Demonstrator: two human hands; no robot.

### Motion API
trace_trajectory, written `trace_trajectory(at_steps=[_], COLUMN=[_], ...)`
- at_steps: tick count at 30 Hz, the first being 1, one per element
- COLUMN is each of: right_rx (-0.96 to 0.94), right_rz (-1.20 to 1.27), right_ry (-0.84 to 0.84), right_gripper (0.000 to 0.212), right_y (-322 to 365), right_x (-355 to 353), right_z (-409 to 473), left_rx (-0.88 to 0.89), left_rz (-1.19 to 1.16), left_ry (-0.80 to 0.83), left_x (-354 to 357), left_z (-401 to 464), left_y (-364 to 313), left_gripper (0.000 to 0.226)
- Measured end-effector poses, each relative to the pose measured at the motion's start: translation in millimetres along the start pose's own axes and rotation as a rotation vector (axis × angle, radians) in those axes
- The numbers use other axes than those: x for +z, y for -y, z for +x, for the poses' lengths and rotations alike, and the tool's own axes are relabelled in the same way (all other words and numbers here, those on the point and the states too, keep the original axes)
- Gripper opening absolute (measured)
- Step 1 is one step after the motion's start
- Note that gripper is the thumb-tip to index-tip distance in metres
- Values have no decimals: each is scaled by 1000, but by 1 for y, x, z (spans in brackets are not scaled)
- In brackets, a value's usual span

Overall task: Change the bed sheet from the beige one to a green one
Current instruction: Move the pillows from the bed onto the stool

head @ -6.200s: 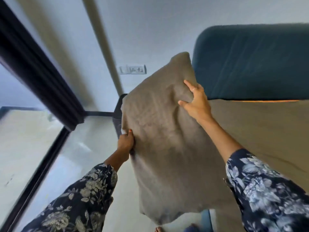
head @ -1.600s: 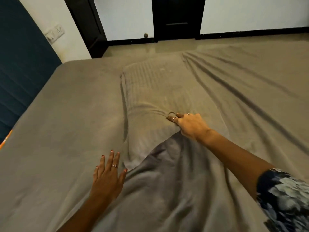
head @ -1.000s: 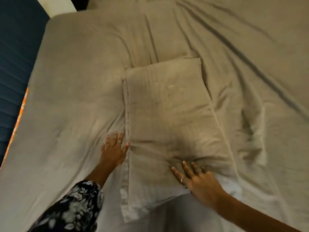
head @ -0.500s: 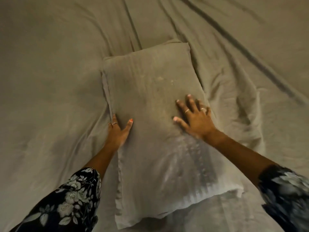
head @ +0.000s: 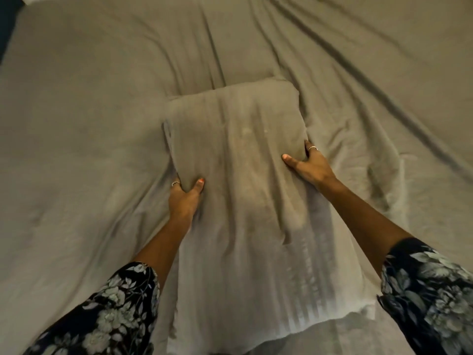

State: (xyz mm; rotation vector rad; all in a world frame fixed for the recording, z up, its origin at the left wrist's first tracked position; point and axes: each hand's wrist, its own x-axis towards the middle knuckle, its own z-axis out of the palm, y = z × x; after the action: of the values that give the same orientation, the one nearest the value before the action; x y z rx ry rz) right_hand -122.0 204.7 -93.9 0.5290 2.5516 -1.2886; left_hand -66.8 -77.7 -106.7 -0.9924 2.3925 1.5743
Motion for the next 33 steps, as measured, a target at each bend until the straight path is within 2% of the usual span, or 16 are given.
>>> trace_trajectory(at_steps=[3,7,10,13,15,18,24,28,33], right_rx=[-58,-93,-146,-211,-273,-363,-590,-739,-1016], right_rz=[15,-15,-25,-41,-94,-163,-250,-287,-372], right_ry=[26,83,155,257,321,456,733,890,971], right_gripper=[75,92,81,76,77,66,55,52,37], right_y=[25,56,84,115,135,172,221,241,252], right_x=[-9,-30,-36,-26,-10,24,107,159,216], right_z=[-31,-87,-134,-182,-210,-264,-393,-493,-636], left_rx=[-1,-65,-63,-78,-107,-190,-347,-441,-539], left_rz=[-5,-48,-66,-60,-88,-185,-387,-471,-632], left_ry=[-42,-82,-130,-257,-351,-490,-752,-959,-1203], left_x=[-21,-75,-123,-171,-197,-239,-315,-361,-404], left_z=[-35,-99,-154,-213,-249,-302,-418,-500,-609], left_y=[-20,-28,-18,1,18,50,123,167,227], left_gripper=[54,56,68,61,59,56,66,56,57])
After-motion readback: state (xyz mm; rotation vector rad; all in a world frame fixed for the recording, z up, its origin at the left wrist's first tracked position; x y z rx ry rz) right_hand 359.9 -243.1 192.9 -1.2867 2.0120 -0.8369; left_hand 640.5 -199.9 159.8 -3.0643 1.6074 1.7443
